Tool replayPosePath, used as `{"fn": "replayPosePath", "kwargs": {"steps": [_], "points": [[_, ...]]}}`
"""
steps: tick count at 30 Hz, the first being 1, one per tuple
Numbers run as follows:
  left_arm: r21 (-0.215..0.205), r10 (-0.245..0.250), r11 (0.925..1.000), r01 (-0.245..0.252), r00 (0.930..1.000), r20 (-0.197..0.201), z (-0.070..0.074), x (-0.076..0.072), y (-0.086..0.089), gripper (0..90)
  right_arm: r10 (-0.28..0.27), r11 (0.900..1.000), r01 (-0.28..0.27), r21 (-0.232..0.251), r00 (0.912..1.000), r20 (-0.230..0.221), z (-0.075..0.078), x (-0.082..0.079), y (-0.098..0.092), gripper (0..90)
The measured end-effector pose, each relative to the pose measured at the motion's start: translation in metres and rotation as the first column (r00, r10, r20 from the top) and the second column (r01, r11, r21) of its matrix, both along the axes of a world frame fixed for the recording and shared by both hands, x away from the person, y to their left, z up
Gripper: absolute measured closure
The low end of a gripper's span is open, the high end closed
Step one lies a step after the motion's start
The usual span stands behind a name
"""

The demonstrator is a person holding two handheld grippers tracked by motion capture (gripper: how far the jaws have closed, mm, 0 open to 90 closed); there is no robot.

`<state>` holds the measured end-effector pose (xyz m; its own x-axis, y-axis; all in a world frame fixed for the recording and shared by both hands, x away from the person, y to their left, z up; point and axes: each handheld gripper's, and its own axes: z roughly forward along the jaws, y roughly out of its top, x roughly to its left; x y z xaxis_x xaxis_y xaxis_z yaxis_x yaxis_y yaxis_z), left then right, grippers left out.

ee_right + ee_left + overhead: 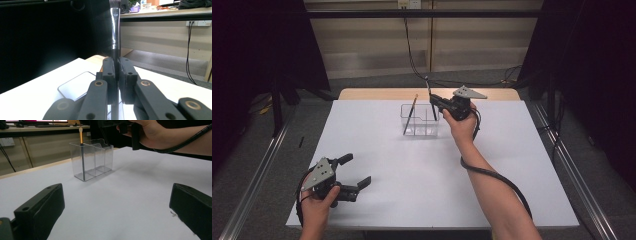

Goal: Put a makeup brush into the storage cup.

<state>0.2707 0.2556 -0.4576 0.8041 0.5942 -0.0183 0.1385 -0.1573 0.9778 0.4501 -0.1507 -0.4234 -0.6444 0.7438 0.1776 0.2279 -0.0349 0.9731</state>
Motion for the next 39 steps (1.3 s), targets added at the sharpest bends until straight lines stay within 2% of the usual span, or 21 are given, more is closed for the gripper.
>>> {"fn": "replayPosePath", "kwargs": {"steps": [39], "points": [[0.002,0.000,1.0000,0.000,1.0000,-0.002,0.0000,-0.0001,-0.0010,0.0,0.008,1.000,-0.009,-0.030,0.9998,-0.019,-0.0085,-0.0031,0.0017,84.5]]}}
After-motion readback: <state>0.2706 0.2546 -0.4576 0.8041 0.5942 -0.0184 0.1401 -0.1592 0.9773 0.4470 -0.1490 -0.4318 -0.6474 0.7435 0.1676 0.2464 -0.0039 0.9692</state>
